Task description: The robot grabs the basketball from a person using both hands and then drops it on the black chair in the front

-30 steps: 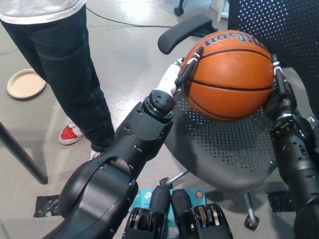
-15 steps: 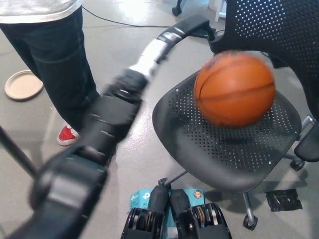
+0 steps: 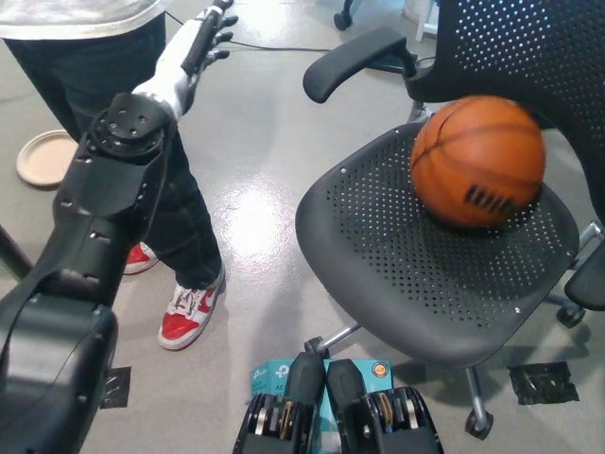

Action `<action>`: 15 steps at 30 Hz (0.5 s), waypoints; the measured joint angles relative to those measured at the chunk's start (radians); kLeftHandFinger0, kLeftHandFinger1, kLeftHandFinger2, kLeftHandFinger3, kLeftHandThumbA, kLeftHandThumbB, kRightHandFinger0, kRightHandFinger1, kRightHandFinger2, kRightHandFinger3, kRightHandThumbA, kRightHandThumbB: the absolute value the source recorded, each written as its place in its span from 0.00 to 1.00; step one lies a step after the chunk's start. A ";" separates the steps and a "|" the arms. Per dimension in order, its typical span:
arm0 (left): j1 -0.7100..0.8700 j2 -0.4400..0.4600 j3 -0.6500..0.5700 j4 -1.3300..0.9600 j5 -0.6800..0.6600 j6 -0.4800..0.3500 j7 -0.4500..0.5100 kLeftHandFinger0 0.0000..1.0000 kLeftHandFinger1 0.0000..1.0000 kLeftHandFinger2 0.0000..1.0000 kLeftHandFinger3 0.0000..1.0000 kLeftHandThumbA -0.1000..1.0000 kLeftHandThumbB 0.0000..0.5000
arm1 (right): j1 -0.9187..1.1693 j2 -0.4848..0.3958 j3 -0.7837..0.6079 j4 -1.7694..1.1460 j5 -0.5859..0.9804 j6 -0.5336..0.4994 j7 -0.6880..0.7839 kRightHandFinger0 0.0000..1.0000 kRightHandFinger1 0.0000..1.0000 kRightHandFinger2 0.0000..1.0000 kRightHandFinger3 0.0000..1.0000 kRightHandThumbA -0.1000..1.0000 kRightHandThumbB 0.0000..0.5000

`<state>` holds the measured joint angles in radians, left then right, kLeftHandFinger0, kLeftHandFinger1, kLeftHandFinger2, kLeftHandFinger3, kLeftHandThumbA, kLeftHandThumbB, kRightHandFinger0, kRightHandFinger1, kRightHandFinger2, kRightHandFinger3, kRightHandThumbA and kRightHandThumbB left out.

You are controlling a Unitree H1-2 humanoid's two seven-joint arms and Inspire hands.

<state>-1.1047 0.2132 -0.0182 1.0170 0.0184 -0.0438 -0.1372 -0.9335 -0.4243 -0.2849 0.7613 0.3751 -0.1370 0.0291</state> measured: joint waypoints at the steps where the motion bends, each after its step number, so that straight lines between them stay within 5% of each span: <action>1: 0.022 0.002 0.001 -0.044 -0.002 0.005 -0.005 1.00 1.00 1.00 1.00 1.00 0.52 | 0.009 0.000 0.002 -0.026 -0.001 0.000 0.000 1.00 1.00 1.00 1.00 1.00 0.67; 4: 0.089 0.003 0.001 -0.159 -0.010 0.029 -0.023 1.00 1.00 1.00 1.00 1.00 0.52 | 0.037 0.003 0.006 -0.102 -0.009 0.001 0.001 1.00 1.00 1.00 1.00 1.00 0.67; 5: 0.104 0.004 0.001 -0.181 -0.012 0.038 -0.028 1.00 1.00 1.00 1.00 1.00 0.41 | 0.043 0.004 0.007 -0.117 -0.011 0.002 0.001 1.00 1.00 1.00 1.00 1.00 0.64; 15: 0.426 -0.016 0.001 -0.576 -0.012 0.045 -0.034 1.00 1.00 1.00 1.00 1.00 0.54 | 0.287 0.085 0.077 -0.477 -0.042 0.041 0.000 1.00 1.00 1.00 1.00 1.00 0.67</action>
<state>-0.6783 0.1970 -0.0174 0.4414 0.0067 0.0008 -0.1709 -0.6469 -0.3394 -0.2083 0.2847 0.3332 -0.0962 0.0293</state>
